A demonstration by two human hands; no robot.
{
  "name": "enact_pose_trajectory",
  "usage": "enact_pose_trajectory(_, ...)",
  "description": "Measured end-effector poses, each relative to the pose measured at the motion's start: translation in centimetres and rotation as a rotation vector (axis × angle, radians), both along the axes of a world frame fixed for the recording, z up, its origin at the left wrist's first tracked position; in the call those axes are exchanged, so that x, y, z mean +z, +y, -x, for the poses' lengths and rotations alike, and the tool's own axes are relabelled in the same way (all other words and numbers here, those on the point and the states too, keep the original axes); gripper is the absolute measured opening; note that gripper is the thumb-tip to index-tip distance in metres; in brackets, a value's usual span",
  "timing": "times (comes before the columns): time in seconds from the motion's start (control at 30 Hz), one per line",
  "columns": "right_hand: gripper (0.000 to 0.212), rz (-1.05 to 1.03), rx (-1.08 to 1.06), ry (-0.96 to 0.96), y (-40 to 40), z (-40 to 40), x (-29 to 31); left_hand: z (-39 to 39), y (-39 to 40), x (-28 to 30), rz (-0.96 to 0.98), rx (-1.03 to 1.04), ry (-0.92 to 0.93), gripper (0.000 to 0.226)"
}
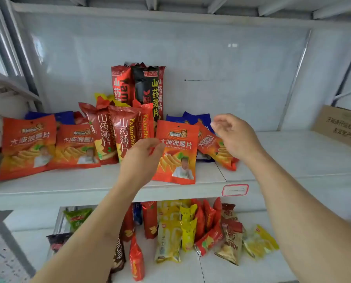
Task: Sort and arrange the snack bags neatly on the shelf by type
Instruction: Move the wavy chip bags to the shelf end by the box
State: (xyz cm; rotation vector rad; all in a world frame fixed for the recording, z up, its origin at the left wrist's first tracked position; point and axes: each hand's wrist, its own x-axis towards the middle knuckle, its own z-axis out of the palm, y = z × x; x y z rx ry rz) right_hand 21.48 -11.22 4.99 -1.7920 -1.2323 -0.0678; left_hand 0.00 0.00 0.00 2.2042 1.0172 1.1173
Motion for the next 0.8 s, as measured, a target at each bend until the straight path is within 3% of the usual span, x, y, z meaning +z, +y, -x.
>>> enact_pose_trajectory(0.13, 0.042, 0.141, -0.077, 0.059, 3.7, -2.3, -1.7, -3.7, 2.8, -2.9, 0.128, -0.025, 0.094, 0.049)
enact_pose_trajectory(0.33, 0.055, 0.230, -0.083, 0.121, 8.9, -6.5, -4.0, -8.4, 5.0, -6.0, 0.092, 0.118, 0.195, 0.061)
enact_pose_trajectory(0.53, 0.084, 0.379, -0.176, 0.144, 12.4, -11.8, -6.1, -10.5, 6.3, -7.5, 0.157, 0.181, 0.188, 0.074)
enact_pose_trajectory(0.7, 0.091, 0.694, -0.289, 0.060, 12.8, -15.2, -7.2, -12.0, 6.1, -7.2, 0.156, 0.250, 0.195, 0.081)
enact_pose_trajectory(0.8, 0.094, 0.695, -0.265, 0.065, 12.7, -16.2, -7.7, -13.6, 5.8, -7.1, 0.143, 0.291, 0.182, 0.083)
